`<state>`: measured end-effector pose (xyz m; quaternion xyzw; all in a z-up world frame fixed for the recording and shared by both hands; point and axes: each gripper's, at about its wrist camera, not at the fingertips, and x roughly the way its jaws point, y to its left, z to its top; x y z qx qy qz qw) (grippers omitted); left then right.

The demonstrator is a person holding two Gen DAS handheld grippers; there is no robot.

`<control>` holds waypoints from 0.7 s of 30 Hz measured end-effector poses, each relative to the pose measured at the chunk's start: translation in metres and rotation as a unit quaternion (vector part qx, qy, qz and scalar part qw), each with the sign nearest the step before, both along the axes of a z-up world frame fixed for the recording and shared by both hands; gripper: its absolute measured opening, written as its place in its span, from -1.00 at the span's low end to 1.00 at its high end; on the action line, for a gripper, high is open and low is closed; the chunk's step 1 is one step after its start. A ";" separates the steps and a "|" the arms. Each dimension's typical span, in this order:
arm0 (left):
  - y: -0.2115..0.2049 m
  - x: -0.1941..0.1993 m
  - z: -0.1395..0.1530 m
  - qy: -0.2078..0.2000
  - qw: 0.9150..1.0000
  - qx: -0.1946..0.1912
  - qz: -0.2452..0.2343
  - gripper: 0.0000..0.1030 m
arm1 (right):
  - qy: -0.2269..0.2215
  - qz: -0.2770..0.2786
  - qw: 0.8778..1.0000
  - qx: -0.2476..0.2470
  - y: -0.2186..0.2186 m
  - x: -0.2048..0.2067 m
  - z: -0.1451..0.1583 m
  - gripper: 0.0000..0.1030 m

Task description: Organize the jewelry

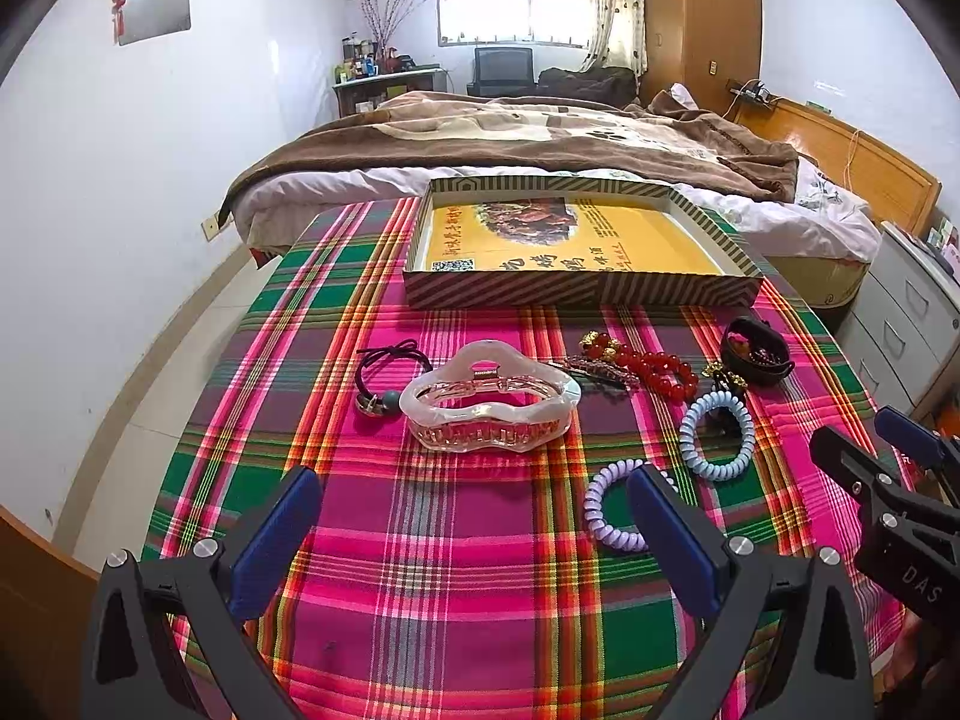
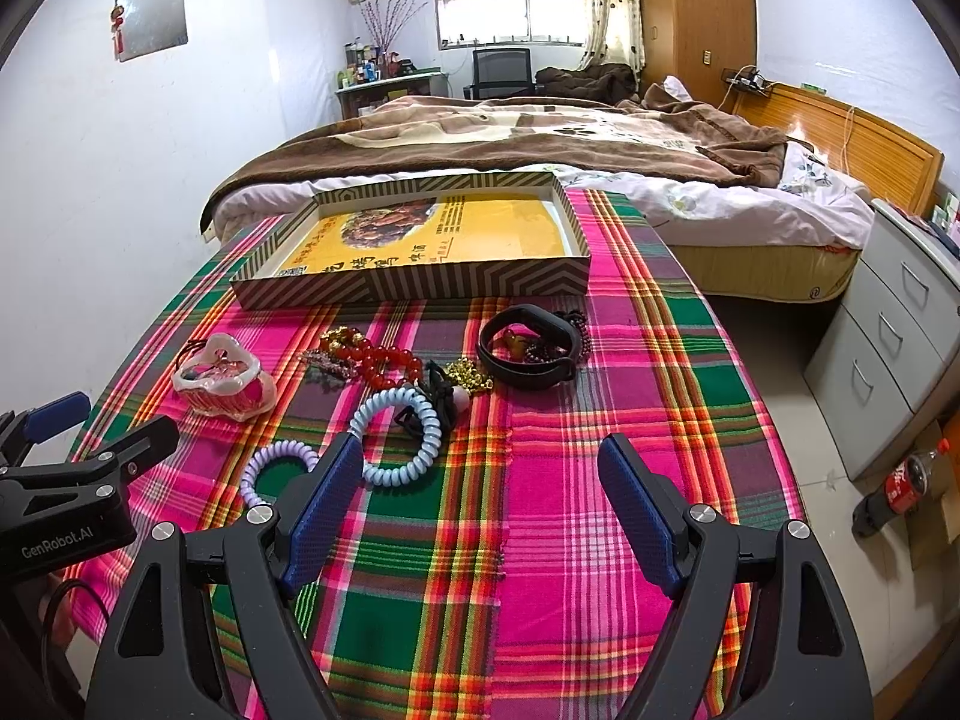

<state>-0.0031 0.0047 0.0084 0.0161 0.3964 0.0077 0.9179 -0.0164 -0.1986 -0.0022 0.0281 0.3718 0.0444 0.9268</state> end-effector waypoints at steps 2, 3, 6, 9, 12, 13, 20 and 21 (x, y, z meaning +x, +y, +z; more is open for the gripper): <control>0.000 0.000 0.000 0.000 1.000 0.000 0.000 0.99 | 0.001 0.000 1.000 0.000 0.000 0.000 0.000 0.57; 0.000 0.000 0.000 0.000 1.000 0.000 0.000 0.99 | 0.001 0.000 1.000 0.000 0.000 0.000 0.000 0.57; 0.000 0.000 0.000 0.000 1.000 0.000 -0.001 0.99 | 0.001 0.001 1.000 0.000 0.000 0.000 -0.001 0.57; 0.000 0.000 0.000 0.001 1.000 0.000 -0.001 0.99 | 0.001 0.000 1.000 0.000 0.000 0.000 -0.001 0.57; 0.000 0.000 -0.001 0.002 1.000 0.000 -0.001 0.99 | 0.002 0.000 1.000 -0.001 0.001 0.001 -0.002 0.57; 0.000 0.001 -0.002 0.003 1.000 0.000 -0.001 0.99 | 0.002 -0.001 1.000 -0.001 0.001 0.001 -0.002 0.57; 0.018 0.002 -0.002 -0.002 0.999 -0.034 -0.017 0.99 | 0.009 -0.002 1.000 -0.002 -0.006 0.007 -0.006 0.57; 0.024 0.003 -0.002 -0.004 0.999 -0.042 -0.017 0.99 | 0.011 -0.002 1.000 -0.001 -0.008 0.008 -0.008 0.57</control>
